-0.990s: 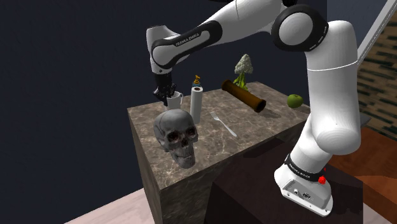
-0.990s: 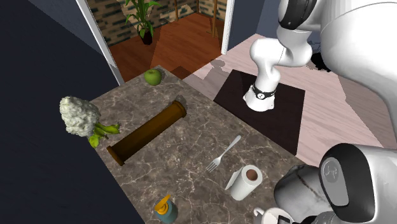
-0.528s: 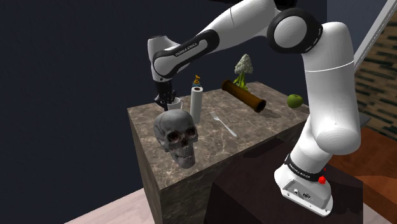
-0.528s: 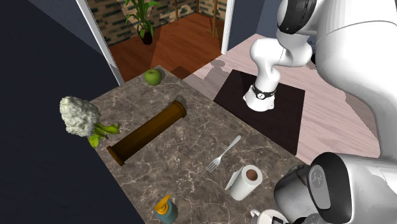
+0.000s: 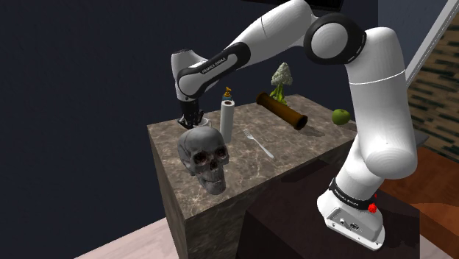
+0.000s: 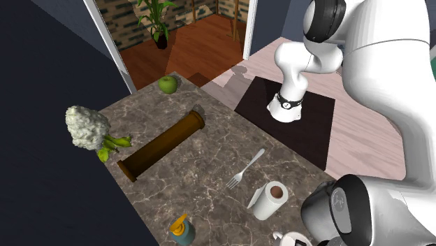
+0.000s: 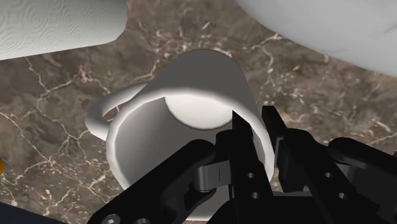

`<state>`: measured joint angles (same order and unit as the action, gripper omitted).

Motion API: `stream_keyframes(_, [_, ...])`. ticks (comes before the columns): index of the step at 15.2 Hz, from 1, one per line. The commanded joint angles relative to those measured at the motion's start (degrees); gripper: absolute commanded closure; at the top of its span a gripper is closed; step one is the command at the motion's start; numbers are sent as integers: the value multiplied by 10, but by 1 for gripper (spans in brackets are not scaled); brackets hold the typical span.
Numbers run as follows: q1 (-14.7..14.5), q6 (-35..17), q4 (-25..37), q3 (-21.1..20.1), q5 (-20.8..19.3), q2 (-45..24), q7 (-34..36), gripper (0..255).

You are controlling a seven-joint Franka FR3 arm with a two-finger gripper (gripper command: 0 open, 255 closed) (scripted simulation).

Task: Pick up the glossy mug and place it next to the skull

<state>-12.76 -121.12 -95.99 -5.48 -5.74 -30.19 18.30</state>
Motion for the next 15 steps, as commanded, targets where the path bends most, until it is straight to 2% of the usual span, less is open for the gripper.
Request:
stream_keyframes(1, [0, -1, 0, 0, 0, 0, 0, 255])
stream_keyframes(4, [0, -1, 0, 0, 0, 0, 0, 255])
stream_keyframes(5, [0, -1, 0, 0, 0, 0, 0, 0])
stream_keyframes(10, [0, -1, 0, 0, 0, 0, 0, 0])
stream_keyframes(14, [-1, 61, 35, -3, 5, 26, -3, 0])
stream_keyframes(15, [-1, 61, 35, -3, 5, 26, -3, 0])
